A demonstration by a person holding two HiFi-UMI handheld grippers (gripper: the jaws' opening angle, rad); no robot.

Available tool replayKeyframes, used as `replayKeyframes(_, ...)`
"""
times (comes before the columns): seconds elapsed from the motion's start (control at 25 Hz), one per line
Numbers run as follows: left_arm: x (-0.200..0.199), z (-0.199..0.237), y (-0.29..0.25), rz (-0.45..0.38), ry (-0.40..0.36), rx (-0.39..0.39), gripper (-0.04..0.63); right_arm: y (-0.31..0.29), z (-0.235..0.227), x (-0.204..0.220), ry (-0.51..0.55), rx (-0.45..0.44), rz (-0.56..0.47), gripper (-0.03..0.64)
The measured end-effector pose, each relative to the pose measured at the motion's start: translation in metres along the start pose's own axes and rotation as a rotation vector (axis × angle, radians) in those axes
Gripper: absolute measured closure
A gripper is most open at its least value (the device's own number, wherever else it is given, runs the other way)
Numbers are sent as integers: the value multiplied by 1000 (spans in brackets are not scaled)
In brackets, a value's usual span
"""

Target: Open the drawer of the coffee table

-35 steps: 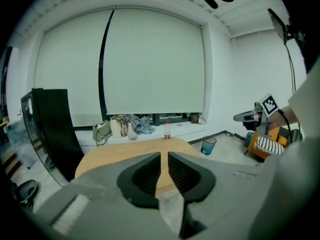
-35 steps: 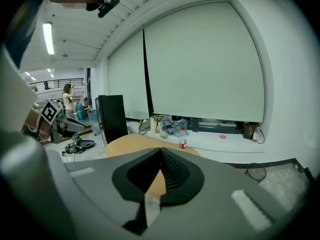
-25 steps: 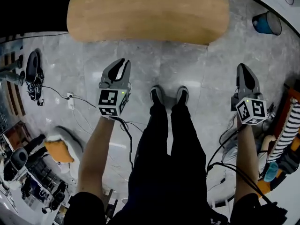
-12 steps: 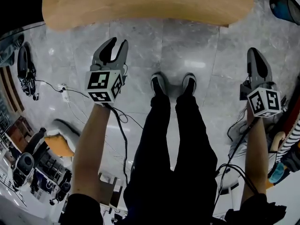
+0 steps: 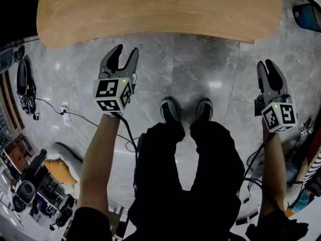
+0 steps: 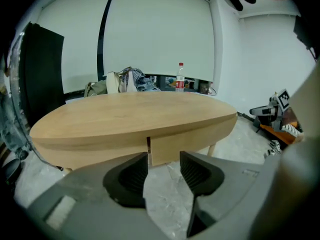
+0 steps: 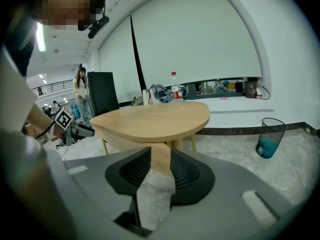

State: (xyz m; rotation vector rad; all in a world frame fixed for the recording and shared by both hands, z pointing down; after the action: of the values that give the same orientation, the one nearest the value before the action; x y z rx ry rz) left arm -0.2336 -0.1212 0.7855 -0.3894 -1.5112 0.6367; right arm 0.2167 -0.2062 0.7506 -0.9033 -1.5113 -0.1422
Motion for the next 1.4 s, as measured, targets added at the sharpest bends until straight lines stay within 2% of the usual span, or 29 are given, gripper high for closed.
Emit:
replayKeyframes(0.16, 10, 6, -26, -19, 10, -4, 364, -26, -5, 20, 9, -27, 4, 435)
replayKeyframes(0.28, 13, 10, -41, -34, 19, -3, 314, -44, -5, 28, 16, -53, -4, 383)
replayKeyframes(0.44, 12, 9, -54, -51, -16, 13, 287, -60, -2, 33, 32, -70, -8, 355)
replayKeyframes(0.6, 9, 8, -62, -70, -32, 8, 279, -73, 3, 33, 43, -86, -17, 347)
replayKeyframes(0.8, 10, 2, -67, -68, -15, 28, 279, -82, 3, 29, 49, -60, -18, 337)
replayKeyframes(1.08, 6, -7, -68, -71, 21, 40, 264, -82, 1, 30, 10, -47, -27, 385)
replayKeyframes(1.4, 13, -13, -56, -22, 59, 37, 253, -76, 9, 34, -31, -5, 2, 373)
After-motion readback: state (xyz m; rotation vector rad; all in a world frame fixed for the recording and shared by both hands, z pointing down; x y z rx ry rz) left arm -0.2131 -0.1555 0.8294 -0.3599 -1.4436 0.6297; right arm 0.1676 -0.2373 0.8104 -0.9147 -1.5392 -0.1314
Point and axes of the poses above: the fingertips, and each gripper's own axes: y backward along the fingers, z to its left, x out of its underside, the point moved 7 cm from there along y, backward along the fingers, and after that the axes turned 3 degrees about -z, right-handed, at the moved point
